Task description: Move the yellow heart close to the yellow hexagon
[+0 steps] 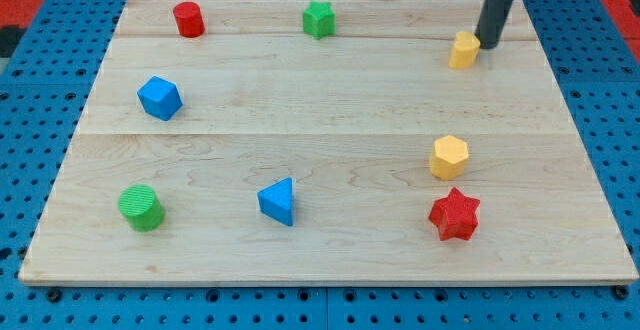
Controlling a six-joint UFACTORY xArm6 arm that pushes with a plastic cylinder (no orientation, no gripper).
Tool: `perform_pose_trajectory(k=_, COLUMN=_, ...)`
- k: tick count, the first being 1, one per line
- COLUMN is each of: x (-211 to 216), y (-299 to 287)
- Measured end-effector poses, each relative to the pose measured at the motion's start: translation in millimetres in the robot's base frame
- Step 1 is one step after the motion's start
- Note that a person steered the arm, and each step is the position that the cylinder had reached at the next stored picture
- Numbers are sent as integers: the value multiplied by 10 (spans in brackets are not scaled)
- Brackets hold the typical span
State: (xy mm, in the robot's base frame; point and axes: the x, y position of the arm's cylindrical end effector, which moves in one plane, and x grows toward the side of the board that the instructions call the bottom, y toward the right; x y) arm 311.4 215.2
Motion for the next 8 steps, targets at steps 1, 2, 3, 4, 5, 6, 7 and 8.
perform_pose_trajectory(k=1, x=77, y=-200)
perform_pose_trajectory(k=2, x=-551, y=-272)
perform_pose_trajectory(k=3, x=-461, y=-666)
perform_pose_trajectory(k=4, x=-136, y=-820)
perform_pose_trajectory(k=5, x=-114, y=-713)
perform_pose_trajectory(k=6, x=-450, y=-713)
perform_pose_trajectory(k=7, x=-237, y=-277)
perform_pose_trajectory(k=8, x=-103, y=-7)
